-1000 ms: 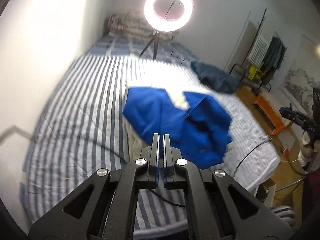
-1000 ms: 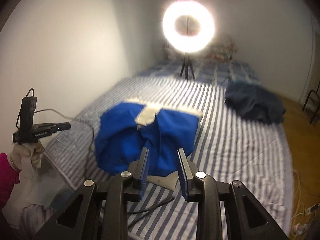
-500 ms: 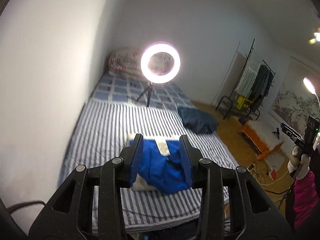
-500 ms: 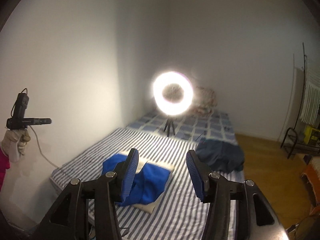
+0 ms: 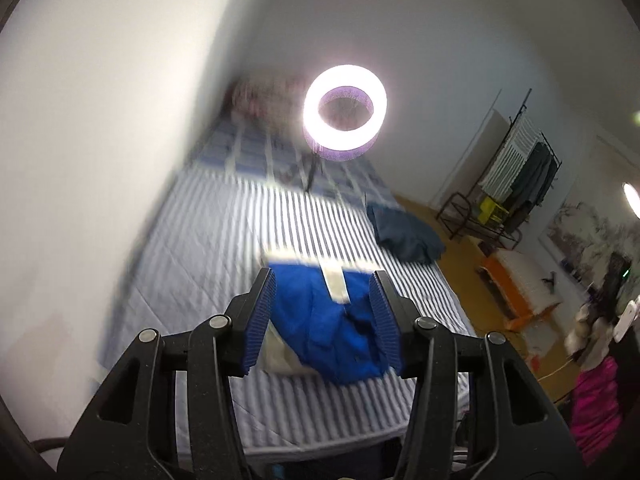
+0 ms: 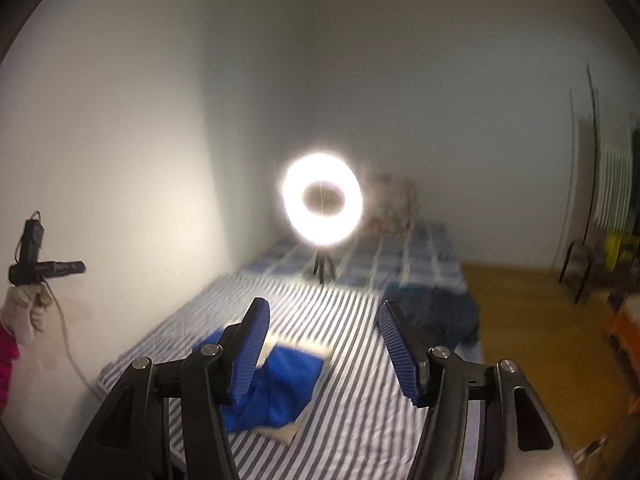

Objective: Fold large clothes

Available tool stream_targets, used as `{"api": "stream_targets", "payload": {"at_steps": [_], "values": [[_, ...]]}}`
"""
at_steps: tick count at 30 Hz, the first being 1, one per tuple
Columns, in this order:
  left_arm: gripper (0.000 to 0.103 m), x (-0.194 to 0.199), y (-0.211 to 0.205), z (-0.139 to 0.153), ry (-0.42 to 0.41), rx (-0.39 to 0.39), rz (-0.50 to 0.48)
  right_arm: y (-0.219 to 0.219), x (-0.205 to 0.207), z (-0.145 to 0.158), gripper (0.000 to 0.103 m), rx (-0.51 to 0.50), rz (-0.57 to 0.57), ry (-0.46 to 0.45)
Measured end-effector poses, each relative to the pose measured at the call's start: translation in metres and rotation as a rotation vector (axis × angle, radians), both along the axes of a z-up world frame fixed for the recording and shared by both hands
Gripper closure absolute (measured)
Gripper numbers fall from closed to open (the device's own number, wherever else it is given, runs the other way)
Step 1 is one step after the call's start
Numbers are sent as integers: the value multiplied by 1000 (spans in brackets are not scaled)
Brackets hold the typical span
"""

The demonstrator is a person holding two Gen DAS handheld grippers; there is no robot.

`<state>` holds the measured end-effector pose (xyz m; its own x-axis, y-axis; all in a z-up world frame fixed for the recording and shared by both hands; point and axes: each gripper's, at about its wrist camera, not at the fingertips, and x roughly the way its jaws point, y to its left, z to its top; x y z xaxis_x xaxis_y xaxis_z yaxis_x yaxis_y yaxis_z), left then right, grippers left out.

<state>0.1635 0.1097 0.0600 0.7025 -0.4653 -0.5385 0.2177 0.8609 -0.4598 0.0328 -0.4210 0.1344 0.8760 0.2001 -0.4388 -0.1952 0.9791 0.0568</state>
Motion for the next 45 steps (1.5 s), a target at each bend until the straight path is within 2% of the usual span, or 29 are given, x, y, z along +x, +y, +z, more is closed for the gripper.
{"api": "stream_targets", "payload": {"at_steps": [2, 4, 9, 13, 17, 20, 23, 24, 25, 26, 28, 30, 33, 35, 36, 40, 43, 45], "values": [[53, 12, -9, -38, 66, -64, -10, 3, 16, -38, 43, 29, 17, 73], [53, 28, -21, -89, 149, -153, -14, 6, 32, -76, 43, 60, 33, 143], [53, 51, -60, -180, 307, -236, -24, 18, 72, -177, 43, 161, 72, 317], [53, 59, -85, -223, 377, -267, -32, 24, 99, -236, 43, 258, 100, 416], [53, 70, -103, -248, 424, -279, -37, 27, 123, -284, 43, 374, 97, 495], [53, 76, -115, -261, 442, -273, -41, 27, 138, -312, 42, 425, 68, 538], [53, 79, -122, -264, 434, -260, -31, 22, 148, -324, 43, 496, 40, 551], [55, 79, -125, -263, 420, -241, -30, 21, 151, -327, 47, 523, 36, 551], [71, 79, -128, -261, 405, -218, -29, 20, 155, -329, 57, 546, 39, 551], [80, 80, -131, -258, 397, -193, -28, 21, 159, -330, 64, 557, 48, 553], [90, 79, -133, -256, 379, -177, -31, 24, 167, -332, 85, 558, 64, 562], [92, 73, -131, -251, 362, -185, -28, 26, 170, -330, 102, 582, 93, 571], [94, 64, -124, -242, 336, -214, -27, 19, 165, -322, 103, 694, 113, 551], [94, 57, -122, -240, 326, -191, -31, 15, 158, -321, 103, 726, 123, 536], [94, 55, -124, -245, 331, -156, -37, 14, 155, -323, 103, 725, 117, 538], [94, 55, -129, -268, 377, -117, -42, 12, 158, -358, 103, 668, 24, 631], [92, 53, -129, -269, 375, -112, -47, 14, 156, -356, 103, 627, 14, 619], [91, 52, -129, -263, 380, -87, -59, 22, 156, -344, 103, 542, 21, 611]]}}
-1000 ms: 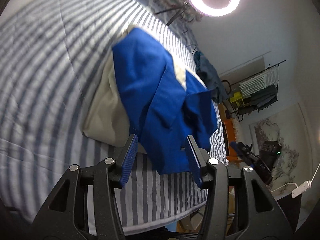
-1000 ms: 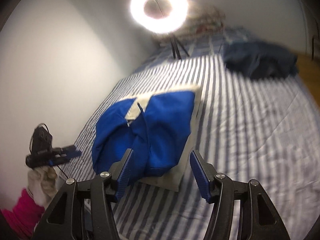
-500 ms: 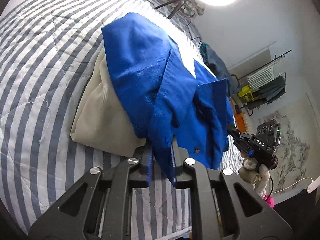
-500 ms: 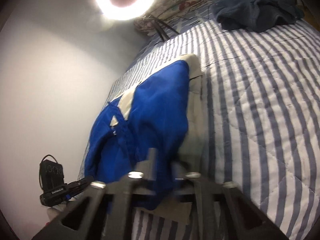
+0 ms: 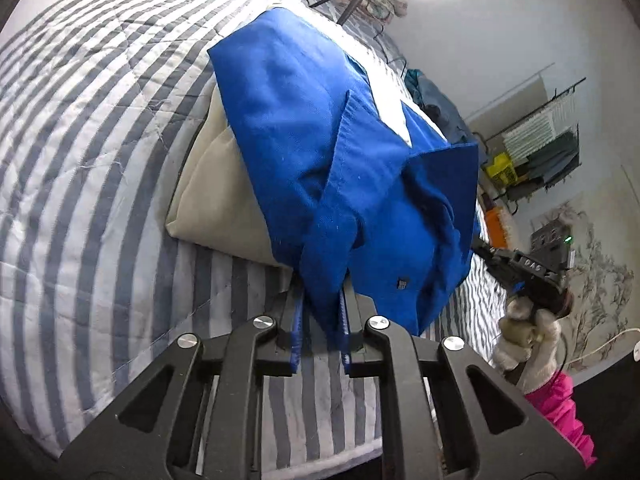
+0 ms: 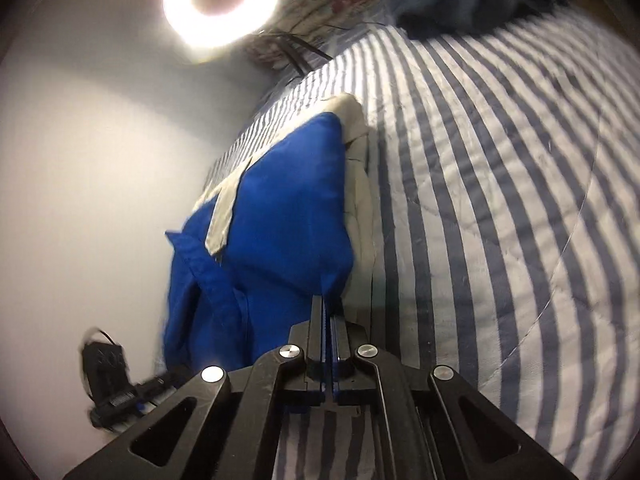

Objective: Fold large clothes

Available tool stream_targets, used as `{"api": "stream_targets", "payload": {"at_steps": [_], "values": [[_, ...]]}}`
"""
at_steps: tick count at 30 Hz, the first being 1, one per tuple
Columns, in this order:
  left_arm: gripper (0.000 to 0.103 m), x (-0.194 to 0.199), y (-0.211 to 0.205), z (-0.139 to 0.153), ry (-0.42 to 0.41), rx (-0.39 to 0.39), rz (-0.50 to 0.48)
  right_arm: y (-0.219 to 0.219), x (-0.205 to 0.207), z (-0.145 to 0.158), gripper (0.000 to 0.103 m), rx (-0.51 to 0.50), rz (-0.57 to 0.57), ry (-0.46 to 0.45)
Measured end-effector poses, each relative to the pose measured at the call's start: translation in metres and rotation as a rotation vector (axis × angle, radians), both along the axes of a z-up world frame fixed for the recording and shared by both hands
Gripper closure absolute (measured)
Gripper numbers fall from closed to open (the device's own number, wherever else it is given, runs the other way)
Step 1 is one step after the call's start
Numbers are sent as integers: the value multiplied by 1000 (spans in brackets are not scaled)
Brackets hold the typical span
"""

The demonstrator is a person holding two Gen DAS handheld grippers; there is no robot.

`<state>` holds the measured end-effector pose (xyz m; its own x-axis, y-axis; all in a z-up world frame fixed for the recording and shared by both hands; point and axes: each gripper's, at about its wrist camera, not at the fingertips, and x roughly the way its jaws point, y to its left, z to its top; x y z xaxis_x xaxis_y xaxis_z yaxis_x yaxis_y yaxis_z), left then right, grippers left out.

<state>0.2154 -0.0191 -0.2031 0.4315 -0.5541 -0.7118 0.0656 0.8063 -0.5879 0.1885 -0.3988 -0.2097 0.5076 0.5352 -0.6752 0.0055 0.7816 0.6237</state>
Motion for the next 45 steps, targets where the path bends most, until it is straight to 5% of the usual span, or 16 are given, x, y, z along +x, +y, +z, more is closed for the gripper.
{"api": "stream_targets", "payload": {"at_steps": [5, 9, 13, 15, 18, 24, 26, 27, 28, 31, 41, 45], "values": [[89, -30, 13, 33, -103, 84, -5, 18, -19, 55, 81, -259, 48, -132], [89, -38, 4, 53, -154, -11, -43, 39, -21, 87, 60, -224, 187, -253], [59, -19, -31, 53, -141, -130, -112, 61, 13, 86, 57, -148, 267, -232], [59, -3, -57, 47, -133, -157, -151, 68, 30, 79, 56, -114, 285, -203], [59, 18, -84, 32, -95, -173, -175, 75, 52, 70, 56, -50, 312, -167], [59, 44, -103, 3, -63, -196, -163, 97, 75, 49, 56, -104, 378, -111], [68, 45, -104, 3, -84, -199, -158, 99, 77, 46, 64, -106, 392, -101], [91, 46, -104, 3, -95, -199, -161, 99, 77, 44, 72, -94, 397, -95], [100, 46, -105, 2, -99, -200, -164, 99, 79, 42, 79, -82, 396, -90], [101, 40, -104, 4, -132, -205, -164, 100, 85, 38, 101, -86, 383, -86], [103, 31, -108, 6, -168, -152, -180, 79, 97, 12, 103, -21, 256, -39], [103, 22, -110, 16, -195, -103, -211, 79, 94, 22, 100, -153, 210, -75]]}}
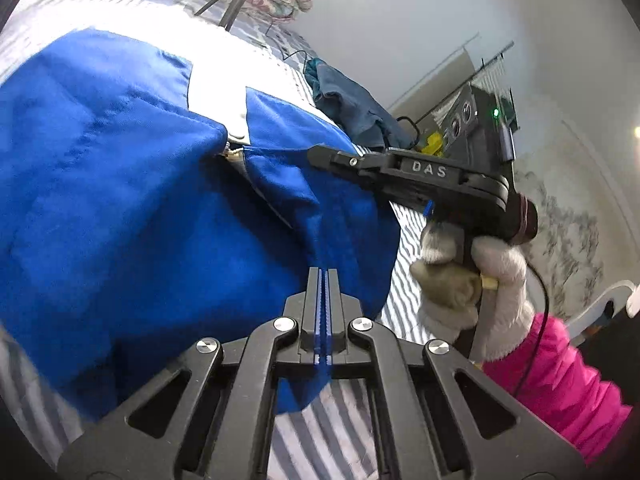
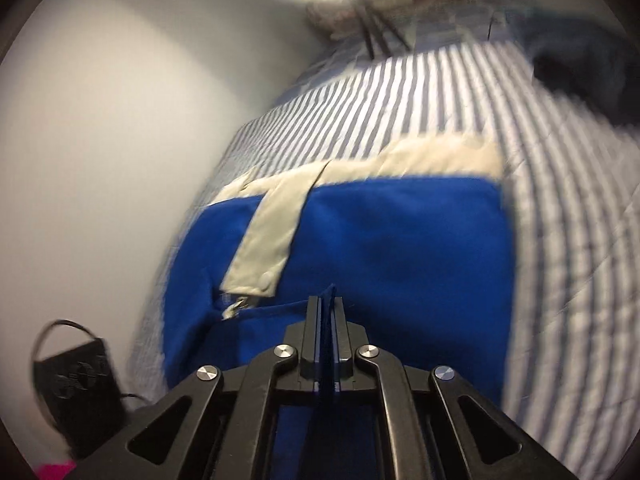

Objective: Fold large clothes

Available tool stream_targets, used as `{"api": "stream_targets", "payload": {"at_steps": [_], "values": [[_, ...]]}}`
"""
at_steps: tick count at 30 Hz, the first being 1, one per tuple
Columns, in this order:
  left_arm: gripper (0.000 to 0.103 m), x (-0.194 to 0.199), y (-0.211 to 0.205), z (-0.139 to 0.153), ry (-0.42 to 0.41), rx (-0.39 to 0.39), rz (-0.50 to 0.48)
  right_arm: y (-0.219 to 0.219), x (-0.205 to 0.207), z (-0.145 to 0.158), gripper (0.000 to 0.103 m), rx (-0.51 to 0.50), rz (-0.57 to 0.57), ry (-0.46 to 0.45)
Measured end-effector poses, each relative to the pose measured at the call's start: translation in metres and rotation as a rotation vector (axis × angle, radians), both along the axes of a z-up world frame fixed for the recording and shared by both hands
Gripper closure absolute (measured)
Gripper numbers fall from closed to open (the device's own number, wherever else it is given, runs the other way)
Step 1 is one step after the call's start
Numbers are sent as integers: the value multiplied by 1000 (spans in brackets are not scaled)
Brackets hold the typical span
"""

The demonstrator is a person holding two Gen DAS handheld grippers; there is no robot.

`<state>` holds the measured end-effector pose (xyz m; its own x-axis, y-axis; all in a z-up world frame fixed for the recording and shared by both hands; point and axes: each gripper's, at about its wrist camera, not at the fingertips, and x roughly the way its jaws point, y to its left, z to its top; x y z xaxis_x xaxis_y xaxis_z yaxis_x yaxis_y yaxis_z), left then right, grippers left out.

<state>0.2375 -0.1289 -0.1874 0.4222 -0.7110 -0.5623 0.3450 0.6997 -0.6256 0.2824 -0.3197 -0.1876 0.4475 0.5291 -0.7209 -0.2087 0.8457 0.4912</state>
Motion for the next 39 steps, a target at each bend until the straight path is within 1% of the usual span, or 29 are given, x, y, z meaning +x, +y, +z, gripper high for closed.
{"api": "stream_targets", "payload": {"at_steps": [2, 3, 4, 5, 6, 7, 9, 10, 11, 13, 15, 17, 20, 21, 22, 23, 24, 25, 26, 29, 30, 31, 32, 33, 34, 35, 36, 37, 39], "values": [[103, -11, 2, 11, -30, 25, -41, -1, -7, 9, 99, -61, -15, -38], [103, -16, 6, 17, -42, 41, -42, -2, -12, 16, 98, -91, -24, -63], [103, -20, 11, 24, -53, 55, -38, -4, -18, 21, 94, -103, -32, -82], [103, -23, 20, 31, -68, 62, -31, -7, -23, 26, 94, -105, -37, -97], [99, -25, 29, 39, -91, 71, -14, -10, -29, 30, 92, -96, -36, -113], [94, -25, 39, 47, -115, 97, 15, -13, -36, 35, 87, -91, -35, -135], [86, -17, 59, 57, -153, 145, 73, -20, -47, 42, 82, -117, -38, -176], [85, -8, 75, 62, -156, 165, 129, -22, -47, 44, 82, -137, -45, -185], [85, 2, 88, 64, -151, 168, 170, -25, -47, 44, 82, -157, -58, -188], [85, 26, 108, 66, -142, 192, 233, -37, -41, 43, 81, -139, -93, -174], [85, 51, 126, 61, -116, 198, 276, -44, -33, 41, 79, -91, -124, -162], [85, 73, 134, 49, -71, 189, 291, -48, -24, 39, 79, -64, -141, -156], [85, 95, 142, 15, 39, 177, 270, -45, -12, 25, 79, -87, -140, -132], [85, 100, 143, -4, 92, 180, 248, -44, -9, 17, 79, -92, -138, -114], [85, 101, 144, -18, 116, 192, 240, -43, -9, 10, 79, -99, -135, -103], [87, 101, 144, -26, 124, 193, 233, -42, -9, 0, 79, -121, -126, -85], [89, 97, 144, -33, 106, 196, 225, -42, -10, -9, 82, -139, -123, -65], [89, 94, 143, -33, 87, 208, 220, -42, -10, -19, 82, -147, -118, -46], [89, 92, 142, -32, 84, 223, 214, -43, -12, -23, 82, -146, -116, -44], [89, 89, 142, -24, 101, 245, 216, -48, -13, -20, 81, -150, -116, -27], [89, 87, 143, -18, 100, 237, 218, -50, -14, -17, 76, -159, -115, -19], [82, 83, 147, -12, 93, 226, 229, -52, -17, -13, 70, -165, -114, -21], [75, 82, 154, -7, 88, 213, 238, -56, -21, -7, 68, -165, -114, -31], [53, 80, 161, 0, 85, 187, 253, -62, -27, -1, 63, -149, -112, -49], [37, 78, 166, 3, 86, 168, 263, -68, -32, 4, 51, -127, -109, -67], [34, 77, 174, 7, 85, 119, 276, -73, -37, 8, 43, -111, -113, -82], [33, 78, 181, 8, 94, 77, 280, -79, -41, 12, 28, -102, -122, -95], [32, 80, 186, 8, 112, 40, 286, -82, -44, 14, 21, -98, -128, -106], [32, 86, 195, 4, 155, -26, 299, -90, -45, 16, 21, -83, -135, -103]]}}
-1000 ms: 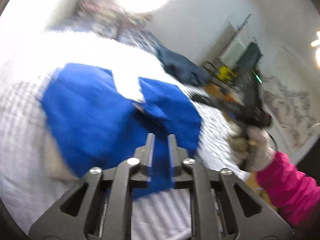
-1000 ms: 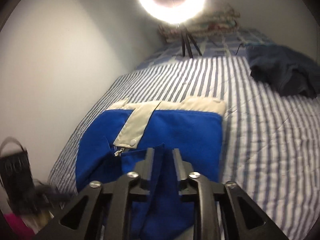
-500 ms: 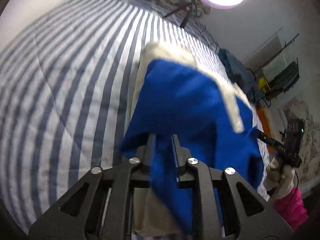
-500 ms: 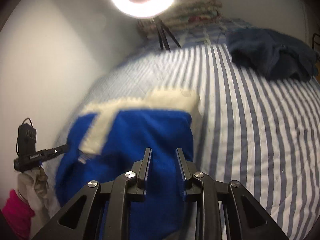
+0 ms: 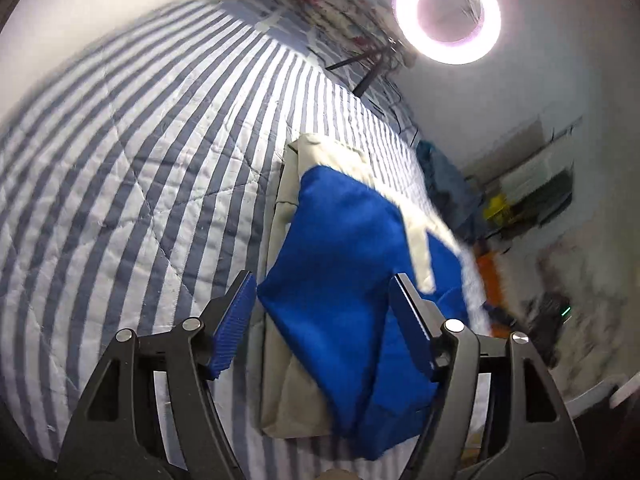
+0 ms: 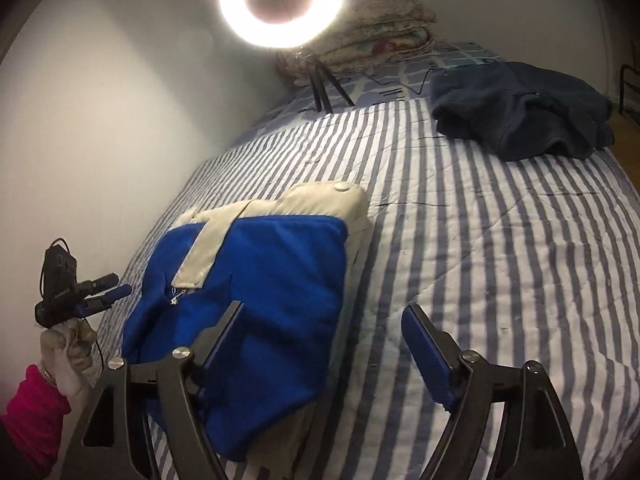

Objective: Fold large clothes
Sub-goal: 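Grasp the folded bundle's sides with both tools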

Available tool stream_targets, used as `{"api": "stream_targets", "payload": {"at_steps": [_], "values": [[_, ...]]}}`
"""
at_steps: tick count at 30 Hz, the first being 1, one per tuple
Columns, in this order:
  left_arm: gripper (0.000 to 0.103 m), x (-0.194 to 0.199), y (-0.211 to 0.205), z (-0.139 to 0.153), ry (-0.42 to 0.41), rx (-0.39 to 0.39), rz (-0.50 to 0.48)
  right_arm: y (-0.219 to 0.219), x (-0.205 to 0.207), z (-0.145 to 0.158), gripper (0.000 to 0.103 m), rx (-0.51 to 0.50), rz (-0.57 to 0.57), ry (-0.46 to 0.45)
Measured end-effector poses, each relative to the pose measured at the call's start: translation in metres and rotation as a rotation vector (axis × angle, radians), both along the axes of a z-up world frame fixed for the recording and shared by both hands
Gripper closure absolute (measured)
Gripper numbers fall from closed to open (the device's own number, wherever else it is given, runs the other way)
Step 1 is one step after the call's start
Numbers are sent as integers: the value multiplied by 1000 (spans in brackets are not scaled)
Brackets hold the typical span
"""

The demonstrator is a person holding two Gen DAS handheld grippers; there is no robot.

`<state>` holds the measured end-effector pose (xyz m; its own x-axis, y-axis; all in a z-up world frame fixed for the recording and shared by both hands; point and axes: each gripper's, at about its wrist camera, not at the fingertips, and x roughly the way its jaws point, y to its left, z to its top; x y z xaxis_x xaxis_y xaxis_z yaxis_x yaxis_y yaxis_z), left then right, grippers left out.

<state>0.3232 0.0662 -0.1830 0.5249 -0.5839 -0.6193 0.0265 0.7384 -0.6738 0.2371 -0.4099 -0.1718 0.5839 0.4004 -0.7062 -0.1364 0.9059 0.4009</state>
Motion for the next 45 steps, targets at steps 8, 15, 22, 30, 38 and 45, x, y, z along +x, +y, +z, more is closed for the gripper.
{"api": "stream_targets", "payload": {"at_steps": [8, 15, 22, 30, 38, 45], "values": [[32, 30, 20, -31, 100, -171, 19, -16, 14, -24, 21, 145, -22, 95], [32, 45, 19, -59, 154, -227, -21, -16, 26, -49, 21, 225, 6, 158], [32, 61, 1, -63, 148, -223, -88, -10, 39, -72, 24, 306, 51, 198], [37, 81, -27, -59, 139, -171, -136, 3, 62, -83, 40, 393, 116, 210], [44, 95, -44, -58, 131, -140, -150, 23, 72, -84, 40, 392, 141, 207], [61, 93, -59, -49, 89, -41, -136, 34, 69, -74, 53, 318, 132, 201]]}}
